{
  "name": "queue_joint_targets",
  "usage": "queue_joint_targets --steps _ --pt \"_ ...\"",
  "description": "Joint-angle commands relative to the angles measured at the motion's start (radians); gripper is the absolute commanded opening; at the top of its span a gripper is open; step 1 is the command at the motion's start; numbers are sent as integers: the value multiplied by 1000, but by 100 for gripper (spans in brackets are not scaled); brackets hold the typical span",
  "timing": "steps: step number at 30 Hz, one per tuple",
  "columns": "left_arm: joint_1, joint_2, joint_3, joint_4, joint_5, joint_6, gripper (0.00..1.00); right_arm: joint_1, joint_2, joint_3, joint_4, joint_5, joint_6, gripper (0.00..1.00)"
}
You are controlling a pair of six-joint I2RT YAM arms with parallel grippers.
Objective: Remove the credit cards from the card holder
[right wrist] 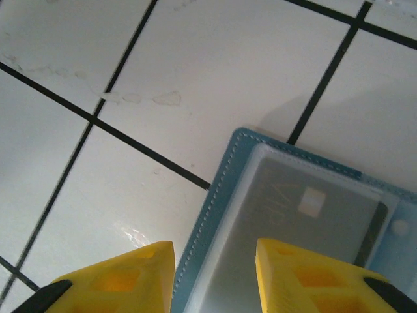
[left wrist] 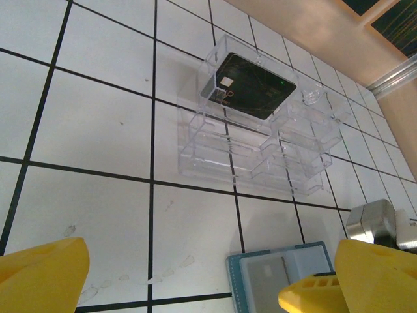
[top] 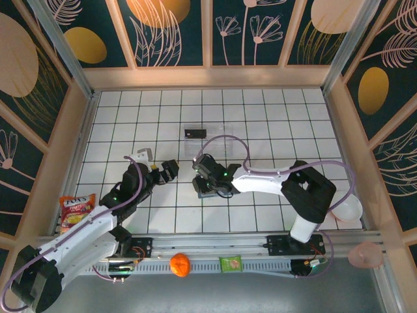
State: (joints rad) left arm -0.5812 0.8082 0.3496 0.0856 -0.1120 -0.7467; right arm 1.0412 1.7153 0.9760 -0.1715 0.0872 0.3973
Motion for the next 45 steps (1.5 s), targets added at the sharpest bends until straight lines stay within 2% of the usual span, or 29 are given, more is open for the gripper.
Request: queue_joint_targets --steps 1,11,16,20,24,26,30,33,39,45 --pt "4 9 -8 12 20 -16 97 18 -2 -13 -57 77 -12 38" --pt "3 43 0 21 43 -13 93 28 50 -62 -38 23 0 33" --pt "4 65 5 20 68 -1 90 29 73 -86 -37 51 2 20" --pt "2 112 8 55 123 8 86 24 60 -95 -19 68 5 2" --pt "-2 171 -15 139 197 -2 80 -3 -26 -149 78 27 11 0" --pt "-10 208 -28 196 233 -16 73 -30 -74 -183 149 -41 22 0" --pt "-32 292 -28 286 280 -28 46 -67 -137 -211 241 -124 43 0" --pt "-59 351 -16 344 304 -33 27 -86 -147 -207 247 -153 54 0" --pt "-98 491 40 385 361 -20 0 -97 -148 -216 265 -176 77 0" --pt "-117 609 112 333 405 1 0 -106 -148 -211 263 -179 87 0"
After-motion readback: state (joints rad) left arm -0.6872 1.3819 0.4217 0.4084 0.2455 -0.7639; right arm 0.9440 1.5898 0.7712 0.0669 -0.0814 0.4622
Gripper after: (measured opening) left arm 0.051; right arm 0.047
